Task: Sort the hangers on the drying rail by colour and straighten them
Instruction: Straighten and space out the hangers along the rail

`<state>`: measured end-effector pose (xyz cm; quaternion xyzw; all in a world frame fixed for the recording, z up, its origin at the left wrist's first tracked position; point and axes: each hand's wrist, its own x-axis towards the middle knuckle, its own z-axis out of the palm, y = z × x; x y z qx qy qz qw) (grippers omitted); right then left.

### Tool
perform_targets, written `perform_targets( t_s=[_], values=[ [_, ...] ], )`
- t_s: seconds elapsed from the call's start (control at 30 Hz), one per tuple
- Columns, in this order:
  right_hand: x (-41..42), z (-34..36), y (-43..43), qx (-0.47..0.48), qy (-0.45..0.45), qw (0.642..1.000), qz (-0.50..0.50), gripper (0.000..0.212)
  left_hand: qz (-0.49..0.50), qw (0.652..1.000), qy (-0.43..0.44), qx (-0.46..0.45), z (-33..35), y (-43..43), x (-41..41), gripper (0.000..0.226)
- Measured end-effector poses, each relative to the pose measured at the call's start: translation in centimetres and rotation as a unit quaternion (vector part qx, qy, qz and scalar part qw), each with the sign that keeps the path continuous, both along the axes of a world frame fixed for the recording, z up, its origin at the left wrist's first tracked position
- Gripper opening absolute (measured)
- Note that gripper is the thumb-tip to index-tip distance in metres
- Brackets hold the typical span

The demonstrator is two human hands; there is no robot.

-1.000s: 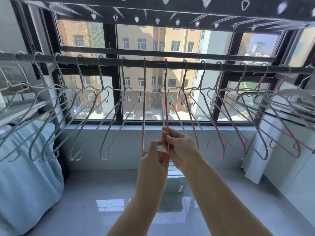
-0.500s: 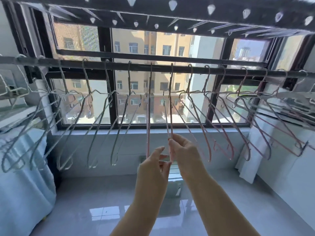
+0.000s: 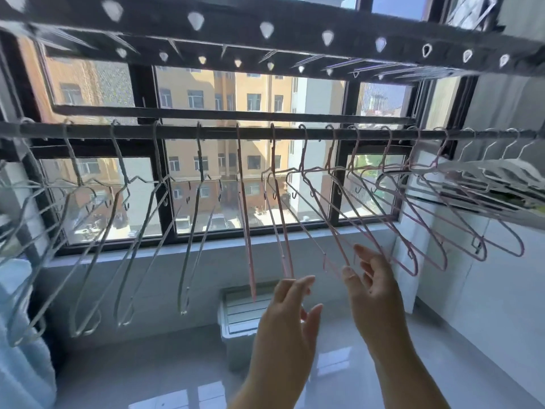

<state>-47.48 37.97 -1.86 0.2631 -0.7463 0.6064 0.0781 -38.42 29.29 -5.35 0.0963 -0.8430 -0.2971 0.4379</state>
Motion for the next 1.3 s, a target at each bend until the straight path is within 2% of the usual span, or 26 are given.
perform_targets(
  t_s=[0.1,0.3,0.47,0.53,0.63,0.77,0.97,1.1,1.23,1.3],
  values=[
    [-0.8,0.4,-0.3,0.006,-0.057,0.997,0.043,0.038,-0.03,0.998,-0.031,0.035,0.0,0.9,-1.2,0.042],
    [-3.1,0.0,-0.2,-0.029,-0.155,0.974,0.162,0.033,0.004,0.993,-0.062,0.097,-0.6,1.8,-4.0,0.045],
    [-5.2,0.0,-0.5,0.009,-0.168,0.959,0.228,0.035,0.046,0.988,-0.03,0.142,-1.2,2.3,-6.7,0.033],
    [-5.8,0.2,-0.7,0.025,-0.162,0.953,0.255,0.03,0.071,0.988,-0.013,0.139,-1.6,2.5,-7.4,0.031],
    [-6.6,0.7,-1.3,0.006,-0.202,0.93,0.306,0.021,0.111,0.985,0.035,0.129,-2.0,3.0,-8.4,0.028],
    [-7.1,0.4,-2.1,-0.034,-0.235,0.918,0.319,0.027,0.143,0.982,0.057,0.108,-1.7,3.8,-9.3,0.043],
    [-7.6,0.0,-1.9,-0.078,-0.262,0.899,0.342,0.028,0.179,0.978,0.057,0.085,-1.3,4.3,-10.2,0.035],
    [-7.7,0.0,-2.2,-0.098,-0.262,0.901,0.331,0.029,0.19,0.977,0.043,0.082,-1.3,4.3,-10.4,0.053],
    [-7.5,-0.2,-2.3,-0.088,-0.247,0.91,0.32,0.028,0.189,0.976,0.034,0.104,-1.5,4.3,-10.2,0.031],
    [-7.4,-0.1,-2.3,-0.083,-0.241,0.911,0.326,0.028,0.188,0.975,0.023,0.113,-1.6,4.4,-10.0,0.027]
  ],
)
